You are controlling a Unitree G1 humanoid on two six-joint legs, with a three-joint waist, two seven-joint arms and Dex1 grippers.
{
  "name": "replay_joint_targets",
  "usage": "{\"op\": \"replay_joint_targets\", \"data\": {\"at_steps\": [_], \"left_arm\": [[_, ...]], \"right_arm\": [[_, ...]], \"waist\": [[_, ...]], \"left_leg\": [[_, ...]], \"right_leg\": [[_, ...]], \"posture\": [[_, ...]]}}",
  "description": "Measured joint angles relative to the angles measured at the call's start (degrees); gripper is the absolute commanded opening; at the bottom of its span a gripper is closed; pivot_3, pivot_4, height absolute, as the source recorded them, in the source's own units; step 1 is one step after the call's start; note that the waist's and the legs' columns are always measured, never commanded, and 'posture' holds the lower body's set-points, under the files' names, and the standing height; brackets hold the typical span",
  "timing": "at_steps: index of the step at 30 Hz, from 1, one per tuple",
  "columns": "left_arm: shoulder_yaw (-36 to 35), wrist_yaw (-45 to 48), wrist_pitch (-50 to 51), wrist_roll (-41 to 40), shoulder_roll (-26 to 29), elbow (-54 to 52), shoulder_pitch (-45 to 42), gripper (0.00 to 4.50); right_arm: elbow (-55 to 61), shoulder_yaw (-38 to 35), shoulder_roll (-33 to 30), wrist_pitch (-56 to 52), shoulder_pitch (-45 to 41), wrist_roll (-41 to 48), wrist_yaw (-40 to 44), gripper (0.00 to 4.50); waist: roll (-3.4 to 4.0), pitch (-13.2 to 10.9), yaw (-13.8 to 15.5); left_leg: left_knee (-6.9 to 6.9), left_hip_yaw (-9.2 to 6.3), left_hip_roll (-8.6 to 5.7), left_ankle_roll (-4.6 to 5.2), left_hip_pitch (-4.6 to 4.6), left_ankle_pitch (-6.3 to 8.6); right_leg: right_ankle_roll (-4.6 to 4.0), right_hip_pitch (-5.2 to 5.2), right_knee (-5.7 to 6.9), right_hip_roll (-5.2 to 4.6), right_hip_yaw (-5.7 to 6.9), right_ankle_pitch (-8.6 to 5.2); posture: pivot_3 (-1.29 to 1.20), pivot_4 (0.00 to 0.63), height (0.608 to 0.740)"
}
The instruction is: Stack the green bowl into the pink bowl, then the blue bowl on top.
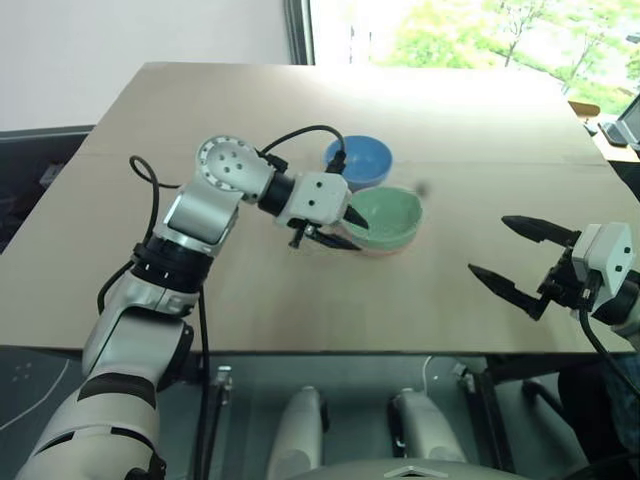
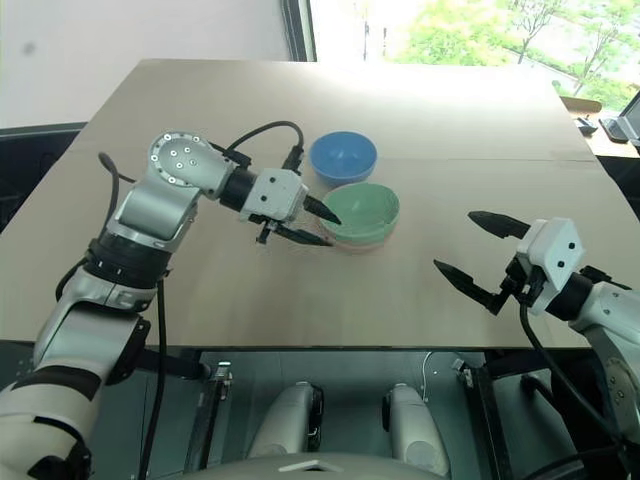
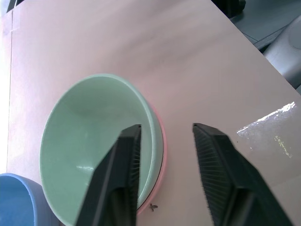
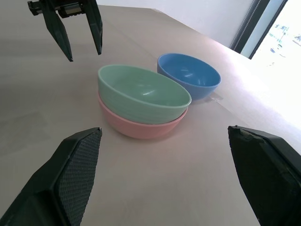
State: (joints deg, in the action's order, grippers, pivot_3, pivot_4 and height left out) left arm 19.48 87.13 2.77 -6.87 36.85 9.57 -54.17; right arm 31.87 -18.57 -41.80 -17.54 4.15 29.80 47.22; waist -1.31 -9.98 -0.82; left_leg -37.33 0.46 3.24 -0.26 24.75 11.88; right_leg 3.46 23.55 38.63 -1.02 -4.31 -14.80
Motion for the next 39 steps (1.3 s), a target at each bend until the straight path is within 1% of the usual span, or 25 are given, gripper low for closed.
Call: {"op": "replay_joint_targets", "data": {"at_steps": [3, 5, 7, 9, 11, 14, 16, 19, 23, 26, 30, 35, 38, 39], "left_arm": [[-1.04, -2.49, 1.79, 0.02, -0.44, 0.12, -0.24, 4.07], [-1.55, -4.56, 0.76, 0.9, -0.03, 1.22, -1.19, 4.07], [-1.65, -7.13, -2.75, 3.71, 1.16, 5.17, -2.9, 4.07], [-0.78, -13.12, -11.13, 11.34, 3.5, 15.08, -6.56, 4.07], [-0.45, -17.74, -15.88, 16.08, 4.61, 21.47, -8.75, 4.07], [3.57, -29.61, -24.54, 26.34, 4.13, 34.91, -13.52, 4.07], [6.15, -35.29, -28.49, 31.77, 2.58, 42.55, -15.2, 4.07], [8.73, -40.46, -31.18, 36.04, -0.26, 49.2, -16.88, 4.07], [10.79, -46.09, -33.14, 39.67, -4.31, 54.44, -19.54, 4.07], [12.3, -50.1, -33.8, 42.34, -6.96, 57.25, -21.45, 4.07], [13.94, -53.44, -34.94, 45.02, -9.37, 59.44, -22.19, 4.07], [14.91, -55.22, -36.02, 46.59, -11.48, 61.38, -23.34, 4.07], [15.12, -55.43, -36.58, 47.35, -12.2, 61.8, -23.49, 3.35], [15.39, -55.42, -36.87, 47.53, -12.44, 62.03, -23.49, 2.95]], "right_arm": [[-0.3, 1.37, 0.04, 0.08, -0.87, -0.32, -0.07, 4.5], [-0.3, 2.54, 0.26, 0.1, -1.53, -0.34, -0.14, 4.5], [-0.34, 3.59, 0.63, 0.11, -2.73, -0.34, -0.35, 4.5], [-0.65, 5.21, 1.29, 0.24, -4.42, -0.54, -0.5, 4.5], [-1.06, 6.46, 1.71, 0.33, -5.46, -0.95, -0.67, 4.5], [-3.52, 9.63, 2.68, 0.54, -9.42, -3.24, -1.47, 4.5], [-5.19, 11.87, 2.83, 0.56, -11.34, -5.02, -1.68, 4.5], [-6.82, 13.65, 4.03, 0.59, -13.08, -6.03, -1.73, 4.5], [-7.4, 15.34, 4.81, 0.81, -15.59, -7.05, -1.81, 4.5], [-8.26, 15.54, 4.7, 1.78, -15.96, -9.27, -2.22, 4.5], [-8.35, 15.69, 4.71, 2.08, -15.96, -10.28, -2.31, 4.5], [-8.34, 15.69, 4.74, 2.11, -15.95, -10.54, -2.68, 4.5], [-8.33, 15.68, 4.74, 2.11, -15.9, -10.55, -2.75, 4.5], [-8.29, 15.67, 4.74, 2.11, -15.84, -10.56, -2.77, 4.5]], "waist": [[0.0, 0.0, 0.0], [0.0, 0.0, 0.0], [0.0, 0.0, -0.17], [0.0, 0.0, -0.21], [-0.01, 0.0, -0.06], [-0.03, -0.01, 0.32], [-0.05, -0.02, 0.58], [-0.08, -0.04, 0.74], [-0.08, -0.04, 0.65], [-0.09, -0.04, 0.64], [-0.08, -0.04, 0.4], [-0.09, -0.04, 0.16], [-0.08, -0.04, 0.16], [-0.09, -0.04, 0.16]], "left_leg": [[0.0, -0.01, 0.0, 0.0, 0.0, 0.0], [0.0, -0.01, 0.0, 0.0, -0.01, 0.0], [0.0, -0.01, 0.0, 0.0, -0.04, 0.0], [0.0, -0.02, 0.0, 0.0, -0.06, 0.0], [0.0, -0.02, 0.0, 0.0, -0.03, 0.0], [-0.03, -0.01, -0.04, 0.0, 0.03, 0.0], [-0.02, 0.0, -0.05, 0.0, 0.11, 0.0], [0.0, -0.02, -0.05, 0.0, 0.14, 0.0], [0.01, -0.02, -0.05, 0.0, 0.14, 0.0], [0.01, -0.02, -0.05, 0.0, 0.13, 0.0], [0.02, -0.02, -0.05, 0.0, 0.12, 0.0], [0.02, -0.02, -0.05, 0.0, 0.11, 0.0], [0.02, -0.02, -0.05, 0.0, 0.11, 0.0], [0.02, -0.02, -0.05, 0.0, 0.11, 0.0]], "right_leg": [[0.0, 0.0, 0.01, 0.0, 0.01, 0.0], [0.0, 0.0, 0.01, 0.01, 0.01, 0.0], [0.0, 0.0, 0.03, 0.01, 0.0, 0.0], [0.0, 0.01, 0.05, 0.04, 0.0, 0.0], [0.0, 0.0, 0.03, 0.04, 0.01, 0.0], [0.02, -0.01, -0.04, -0.02, 0.01, 0.01], [0.02, 0.01, -0.12, -0.03, 0.02, 0.01], [0.02, 0.03, -0.13, -0.02, 0.06, 0.01], [0.02, 0.04, -0.12, -0.02, 0.05, 0.01], [0.02, 0.04, -0.11, -0.02, 0.05, 0.01], [0.02, 0.04, -0.09, -0.02, 0.05, 0.02], [0.02, 0.04, -0.07, -0.01, 0.05, 0.02], [0.02, 0.04, -0.08, -0.01, 0.05, 0.02], [0.02, 0.04, -0.07, -0.01, 0.05, 0.02]], "posture": [[0.0, 0.15, 0.74], [0.0, 0.15, 0.74], [0.0, 0.15, 0.74], [0.0, 0.15, 0.74], [0.0, 0.15, 0.74], [0.0, 0.15, 0.74], [0.0, 0.15, 0.74], [0.0, 0.15, 0.74], [0.0, 0.15, 0.74], [0.0, 0.15, 0.74], [0.0, 0.15, 0.74], [0.0, 0.15, 0.74], [0.0, 0.15, 0.74], [0.0, 0.15, 0.74]]}}
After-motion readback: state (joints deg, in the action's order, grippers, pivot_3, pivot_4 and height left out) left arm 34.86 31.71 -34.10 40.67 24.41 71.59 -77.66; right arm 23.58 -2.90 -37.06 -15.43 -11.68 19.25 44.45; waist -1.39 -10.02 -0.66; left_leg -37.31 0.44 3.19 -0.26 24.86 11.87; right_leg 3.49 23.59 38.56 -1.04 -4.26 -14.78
